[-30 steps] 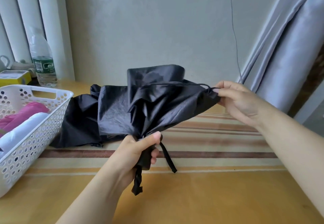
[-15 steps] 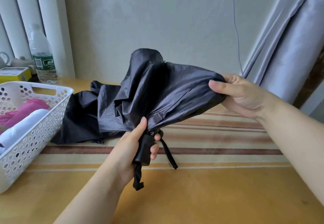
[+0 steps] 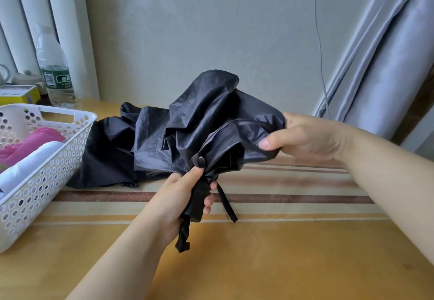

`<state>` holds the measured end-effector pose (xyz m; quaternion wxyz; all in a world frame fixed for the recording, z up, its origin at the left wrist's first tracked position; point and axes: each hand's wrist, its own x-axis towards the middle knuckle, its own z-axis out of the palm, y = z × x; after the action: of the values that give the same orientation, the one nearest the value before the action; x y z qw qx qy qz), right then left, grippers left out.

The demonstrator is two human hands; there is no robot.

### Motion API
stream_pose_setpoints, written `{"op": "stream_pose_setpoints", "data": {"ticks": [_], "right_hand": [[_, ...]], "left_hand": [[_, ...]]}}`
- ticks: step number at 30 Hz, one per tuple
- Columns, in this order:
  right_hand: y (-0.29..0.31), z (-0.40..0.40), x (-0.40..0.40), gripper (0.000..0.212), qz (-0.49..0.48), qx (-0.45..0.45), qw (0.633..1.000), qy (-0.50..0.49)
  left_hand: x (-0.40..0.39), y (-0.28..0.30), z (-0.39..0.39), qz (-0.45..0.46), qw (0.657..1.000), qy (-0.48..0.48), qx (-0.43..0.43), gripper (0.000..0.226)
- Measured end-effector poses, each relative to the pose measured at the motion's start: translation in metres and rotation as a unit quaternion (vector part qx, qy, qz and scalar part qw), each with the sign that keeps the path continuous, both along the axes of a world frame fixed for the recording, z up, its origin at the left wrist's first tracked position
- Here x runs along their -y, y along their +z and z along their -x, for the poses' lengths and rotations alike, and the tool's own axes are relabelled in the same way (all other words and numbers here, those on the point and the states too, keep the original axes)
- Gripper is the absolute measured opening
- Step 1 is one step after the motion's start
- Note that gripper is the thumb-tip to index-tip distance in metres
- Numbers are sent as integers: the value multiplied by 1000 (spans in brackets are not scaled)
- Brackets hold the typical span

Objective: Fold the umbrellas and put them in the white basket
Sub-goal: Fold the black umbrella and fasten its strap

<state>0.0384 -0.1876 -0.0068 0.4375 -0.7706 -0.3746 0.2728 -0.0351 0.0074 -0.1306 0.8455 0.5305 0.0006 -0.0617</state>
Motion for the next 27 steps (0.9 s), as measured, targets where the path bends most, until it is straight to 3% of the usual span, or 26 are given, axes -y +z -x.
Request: {"op": "stream_pose_setpoints", "data": {"ticks": [4,6,9,12,15,18,19,21,23,26,27], "right_hand": [[-7,-5,-7,39,-93,-65,993,-31],[-11,-7,-11,47,-90,-83,991,-45],[-14,-5,-19,64,16,-56,998,-1],[-20,-1,-28,41,119,-6,990,73],[-24,-4,-27,29,162,30,986,26],[-17,-4,-19,39,94,-42,993,-61],[-13,-1,-15,38,118,-53,989,-72],[-9,-3,-4,33,256,-32,966,-31],[-3,-5,8,43,330,4,944,-23],[1,-9,16,63,284,-11,958,-44],[-3,-9,16,58,274,-15,961,-18]], "left_hand": [[0,1,0,-7,1000,-1,-8,29],[0,1,-1,-9,1000,-1,-11,30],[-1,-1,-1,-30,999,3,-12,30],[-2,-3,-2,-59,998,8,-3,30],[-6,-2,-3,-33,999,9,13,34],[-18,2,-5,-21,999,27,18,36],[-21,1,-6,-29,998,47,9,37],[-24,-1,-7,-41,996,83,2,36],[-19,-4,-7,-43,996,79,-2,36],[-10,-6,-9,-55,995,75,-22,37],[-11,-6,-9,-51,995,78,-24,37]]}}
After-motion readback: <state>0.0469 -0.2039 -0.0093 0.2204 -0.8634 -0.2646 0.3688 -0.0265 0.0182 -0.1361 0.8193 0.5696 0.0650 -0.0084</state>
